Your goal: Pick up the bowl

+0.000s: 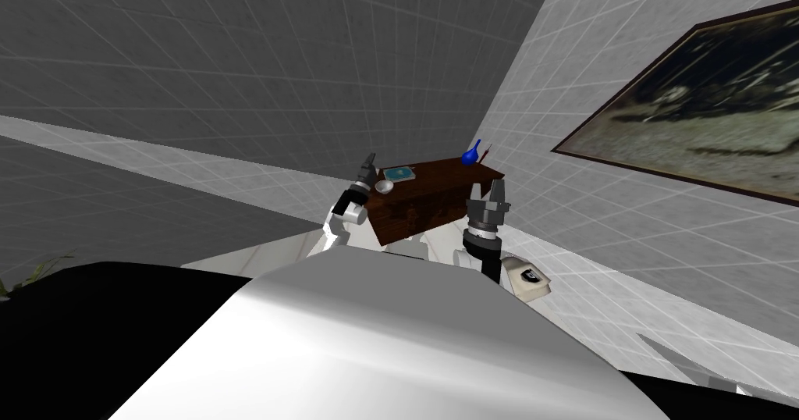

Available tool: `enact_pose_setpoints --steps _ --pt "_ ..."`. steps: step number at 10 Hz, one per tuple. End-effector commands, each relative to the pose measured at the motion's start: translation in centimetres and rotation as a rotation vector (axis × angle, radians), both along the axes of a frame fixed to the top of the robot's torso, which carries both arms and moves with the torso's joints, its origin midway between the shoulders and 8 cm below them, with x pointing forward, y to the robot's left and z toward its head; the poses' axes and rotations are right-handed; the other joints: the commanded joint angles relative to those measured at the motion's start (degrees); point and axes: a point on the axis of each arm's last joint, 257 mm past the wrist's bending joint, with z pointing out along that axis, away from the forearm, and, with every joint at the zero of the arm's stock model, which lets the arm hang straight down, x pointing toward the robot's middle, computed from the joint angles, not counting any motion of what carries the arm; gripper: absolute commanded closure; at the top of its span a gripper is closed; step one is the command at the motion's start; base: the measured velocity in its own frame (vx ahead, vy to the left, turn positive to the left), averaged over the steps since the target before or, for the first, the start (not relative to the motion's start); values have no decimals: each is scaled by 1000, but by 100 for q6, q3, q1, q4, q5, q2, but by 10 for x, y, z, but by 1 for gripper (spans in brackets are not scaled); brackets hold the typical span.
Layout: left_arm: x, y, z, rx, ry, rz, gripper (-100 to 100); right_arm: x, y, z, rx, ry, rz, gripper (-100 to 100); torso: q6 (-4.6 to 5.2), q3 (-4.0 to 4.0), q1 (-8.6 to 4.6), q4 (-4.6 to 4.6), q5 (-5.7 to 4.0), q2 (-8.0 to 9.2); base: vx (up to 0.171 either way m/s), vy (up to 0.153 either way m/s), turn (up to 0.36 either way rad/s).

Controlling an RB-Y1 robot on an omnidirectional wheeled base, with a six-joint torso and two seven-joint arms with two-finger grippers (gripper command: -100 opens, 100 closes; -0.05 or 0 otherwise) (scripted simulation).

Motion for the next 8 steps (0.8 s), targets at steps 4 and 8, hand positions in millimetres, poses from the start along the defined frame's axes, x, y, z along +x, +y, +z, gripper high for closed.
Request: enact_pose_setpoints --steps 4,8 --pt "16 -11 -13 6 84 -22 -100 0 0 0 0 0 0 0 0 -1 -2 0 0 -1 5 -47 21" --pt "35 -31 -19 12 156 -57 -100 0 0 0 0 0 0 0 0 -1 10 0 2 -1 12 -47 37"
